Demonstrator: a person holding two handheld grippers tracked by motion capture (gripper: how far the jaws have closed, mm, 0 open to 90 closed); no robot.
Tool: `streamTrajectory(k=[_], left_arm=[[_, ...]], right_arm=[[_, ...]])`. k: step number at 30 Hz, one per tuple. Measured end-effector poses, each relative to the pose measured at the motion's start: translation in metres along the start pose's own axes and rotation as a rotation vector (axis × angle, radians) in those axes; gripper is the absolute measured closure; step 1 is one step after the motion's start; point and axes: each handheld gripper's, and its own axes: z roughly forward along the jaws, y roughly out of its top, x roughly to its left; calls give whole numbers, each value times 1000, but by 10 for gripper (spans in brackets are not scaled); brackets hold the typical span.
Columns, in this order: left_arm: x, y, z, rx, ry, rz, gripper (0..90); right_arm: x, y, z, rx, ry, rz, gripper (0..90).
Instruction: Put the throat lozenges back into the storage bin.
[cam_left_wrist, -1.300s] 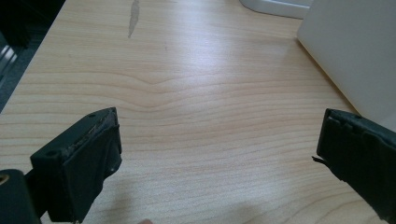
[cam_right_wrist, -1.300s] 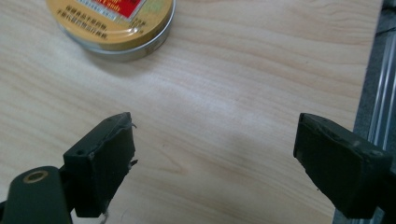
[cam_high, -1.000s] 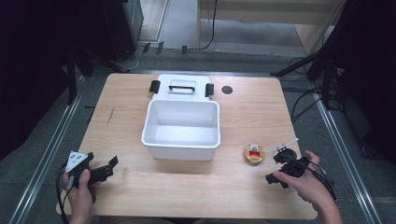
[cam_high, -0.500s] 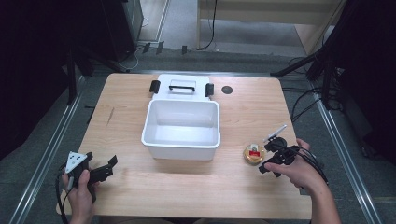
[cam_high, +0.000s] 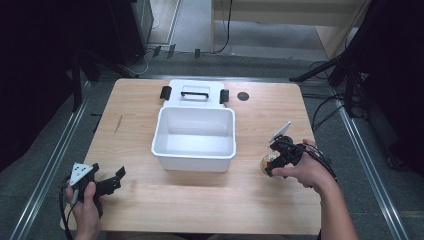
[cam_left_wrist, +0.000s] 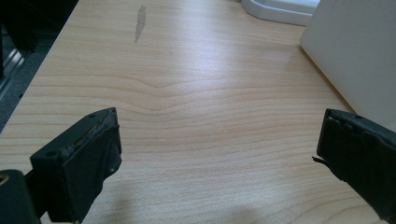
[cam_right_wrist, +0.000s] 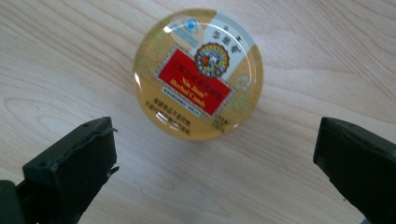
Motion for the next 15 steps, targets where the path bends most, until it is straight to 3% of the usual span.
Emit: streamTrajectory(k=[5, 11, 15], left_arm=[[0, 0, 0, -2, -7, -1, 2], [1, 0, 0, -2, -8, -5, 2], [1, 0, 0, -1, -9, -7, 2]], right_arm=[[2, 10, 7, 26, 22, 11, 0], [2, 16, 11, 33, 24, 29, 4], [6, 22, 20, 67, 19, 23, 4]])
